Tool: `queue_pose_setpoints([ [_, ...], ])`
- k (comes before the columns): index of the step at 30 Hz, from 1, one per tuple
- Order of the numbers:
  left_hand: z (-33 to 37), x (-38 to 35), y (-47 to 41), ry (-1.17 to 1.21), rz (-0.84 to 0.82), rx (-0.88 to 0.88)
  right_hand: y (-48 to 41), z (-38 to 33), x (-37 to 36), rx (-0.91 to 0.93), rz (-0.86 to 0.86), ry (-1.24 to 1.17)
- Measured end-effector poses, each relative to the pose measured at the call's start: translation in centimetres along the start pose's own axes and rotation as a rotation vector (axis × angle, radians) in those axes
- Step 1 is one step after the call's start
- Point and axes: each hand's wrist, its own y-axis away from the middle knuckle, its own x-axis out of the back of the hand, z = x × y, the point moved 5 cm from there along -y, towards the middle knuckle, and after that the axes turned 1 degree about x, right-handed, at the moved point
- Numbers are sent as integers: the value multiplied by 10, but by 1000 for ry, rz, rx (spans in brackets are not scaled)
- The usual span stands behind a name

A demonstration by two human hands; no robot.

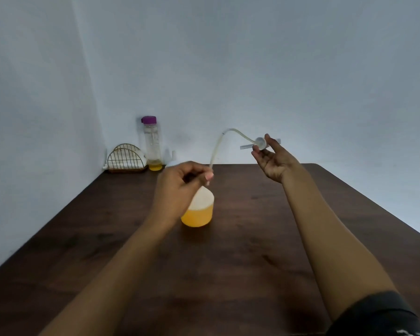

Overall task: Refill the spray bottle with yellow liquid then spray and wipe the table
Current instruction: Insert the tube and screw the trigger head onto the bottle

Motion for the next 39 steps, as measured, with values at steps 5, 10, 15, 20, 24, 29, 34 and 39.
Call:
queue_pose_setpoints([
  [5, -14, 31, -45, 41, 104, 43, 1, -1, -33, 113, -11, -5],
  [10, -29, 29, -68, 22, 90, 69, 2, -10, -43, 187, 4, -9],
  [15, -45, 19, -69, -80, 8, 134, 4, -19, -35, 244, 41, 44],
  [20, -48, 19, -70, -249, 23, 110, 6, -21, -25, 273, 76, 107],
  [24, -58, 15, -67, -243, -48, 213, 7, -24, -19, 328, 120, 227],
  [29, -78, 8, -49, -83, -124, 259, 10, -28, -29, 427, 123, 425],
  [34, -108, -5, -33, -37, -151, 338, 16, -32, -61, 542, 2, 666],
  [39, -120, -16, -24, 83, -154, 341, 21, -13, -102, 583, -205, 980],
])
